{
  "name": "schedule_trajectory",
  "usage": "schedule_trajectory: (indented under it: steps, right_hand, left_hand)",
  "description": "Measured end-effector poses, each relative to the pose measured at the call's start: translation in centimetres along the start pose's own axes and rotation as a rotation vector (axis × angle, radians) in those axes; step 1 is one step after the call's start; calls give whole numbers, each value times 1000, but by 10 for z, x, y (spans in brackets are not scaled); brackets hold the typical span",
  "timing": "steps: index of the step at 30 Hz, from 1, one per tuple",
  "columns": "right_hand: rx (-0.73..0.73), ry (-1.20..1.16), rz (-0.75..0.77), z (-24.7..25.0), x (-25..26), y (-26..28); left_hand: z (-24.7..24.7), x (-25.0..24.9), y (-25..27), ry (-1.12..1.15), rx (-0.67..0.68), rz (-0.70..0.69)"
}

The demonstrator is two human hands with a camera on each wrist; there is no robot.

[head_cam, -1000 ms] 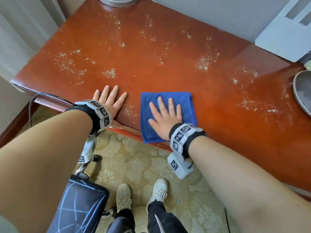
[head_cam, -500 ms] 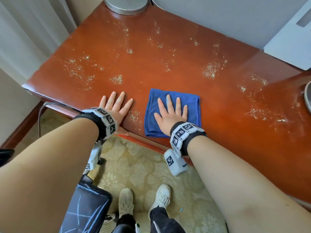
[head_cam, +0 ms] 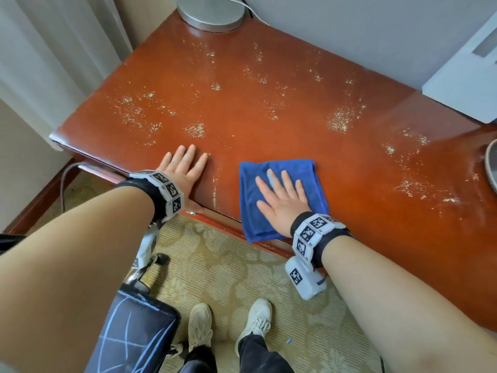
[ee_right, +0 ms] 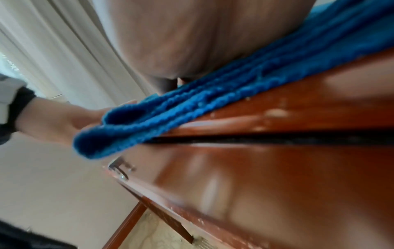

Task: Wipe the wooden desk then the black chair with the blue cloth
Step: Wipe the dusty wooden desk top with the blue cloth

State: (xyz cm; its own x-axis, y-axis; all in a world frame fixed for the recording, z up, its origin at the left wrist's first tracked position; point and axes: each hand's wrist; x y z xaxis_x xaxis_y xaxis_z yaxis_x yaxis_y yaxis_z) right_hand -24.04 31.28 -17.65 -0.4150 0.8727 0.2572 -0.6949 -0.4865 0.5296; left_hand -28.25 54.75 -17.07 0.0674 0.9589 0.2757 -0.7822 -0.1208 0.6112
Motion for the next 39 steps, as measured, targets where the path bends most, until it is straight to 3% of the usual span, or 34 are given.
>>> schedule_trajectory:
  steps: [4,7,13,17,22,27,33,37,39]
  right_hand:
    - [-52,-79,-177,4,20,-17]
    - [-83,-123,-211,4,44,-30]
    - [-87,48,94,-16,75,-21]
    - [67,105,229,-13,53,-4]
    - [27,5,-32,10,24,-14]
    - [-91,-117,-196,10,61,-51]
    - [-116,61,68,-8,97,-54]
    - [-31,227,311,-26,70,-22]
    - [-32,193,299,-23,52,-11]
  left_hand:
    - [-13,35,4,72,30,93]
    - [-19,44,2,41,35,92]
    - [-19,46,0,42,30,89]
    - [-19,47,0,47,27,84]
    - [-22,50,-3,31,26,68]
    - [-25,52,-7,36,28,54]
    - [-28,51,-8,39,2,62]
    - [-31,52,-10,39,-24,67]
    - [-32,52,-11,42,-25,65]
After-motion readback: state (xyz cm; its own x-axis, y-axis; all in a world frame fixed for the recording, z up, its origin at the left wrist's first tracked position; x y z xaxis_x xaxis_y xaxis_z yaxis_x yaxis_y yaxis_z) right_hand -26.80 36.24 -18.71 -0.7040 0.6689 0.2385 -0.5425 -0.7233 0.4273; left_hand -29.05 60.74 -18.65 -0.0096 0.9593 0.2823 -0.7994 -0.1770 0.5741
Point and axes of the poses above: each hand's wrist, its own y-axis away from the middle knuckle, its own z-axis out of the back of the hand, x = y × z, and after that the axes turned 13 degrees about -y, right-handed
